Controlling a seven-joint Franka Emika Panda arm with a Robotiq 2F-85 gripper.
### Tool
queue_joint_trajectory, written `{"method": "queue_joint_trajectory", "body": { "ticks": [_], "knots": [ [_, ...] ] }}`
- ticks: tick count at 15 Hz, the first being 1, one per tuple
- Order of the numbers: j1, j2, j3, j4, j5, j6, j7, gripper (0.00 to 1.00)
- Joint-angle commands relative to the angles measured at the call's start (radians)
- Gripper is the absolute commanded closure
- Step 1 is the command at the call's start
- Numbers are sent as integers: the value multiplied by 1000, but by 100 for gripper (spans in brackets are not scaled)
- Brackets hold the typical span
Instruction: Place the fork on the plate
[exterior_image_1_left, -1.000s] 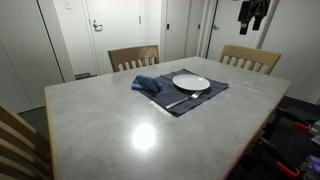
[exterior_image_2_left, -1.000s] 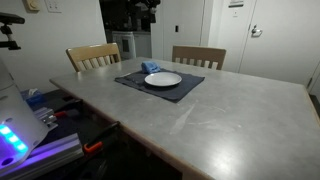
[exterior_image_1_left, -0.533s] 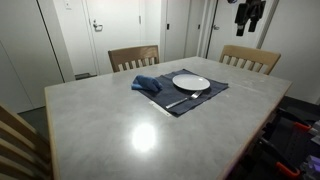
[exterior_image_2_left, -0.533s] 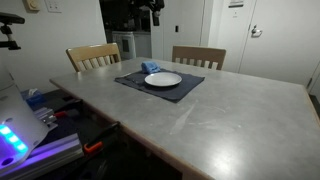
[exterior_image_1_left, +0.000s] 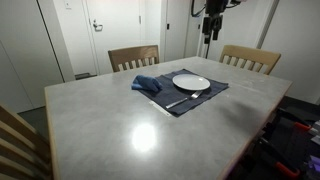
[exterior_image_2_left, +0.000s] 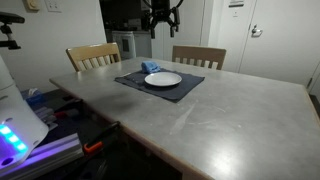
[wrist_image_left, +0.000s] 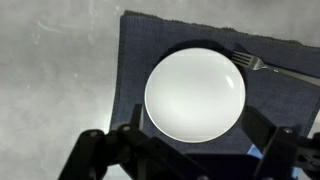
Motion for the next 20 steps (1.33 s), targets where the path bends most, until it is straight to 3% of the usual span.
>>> {"method": "queue_joint_trajectory", "body": {
  "ticks": [1,2,3,6,11,16,19,20],
  "knots": [
    [10,158,32,158,65,-32,-97,0],
    [2,177,40,173,99,-30,-126,0],
    [8,124,33,109,55,-4,-62,0],
    [6,171,43,150,77,-4,-89,0],
    [17,87,63,31,21,109,-187,0],
    [10,-37,78,-130,-23,186,-405,0],
    [17,-97,74,-237,85,328,-579,0],
    [23,-99,68,-260,112,379,-574,0]
  ]
}}
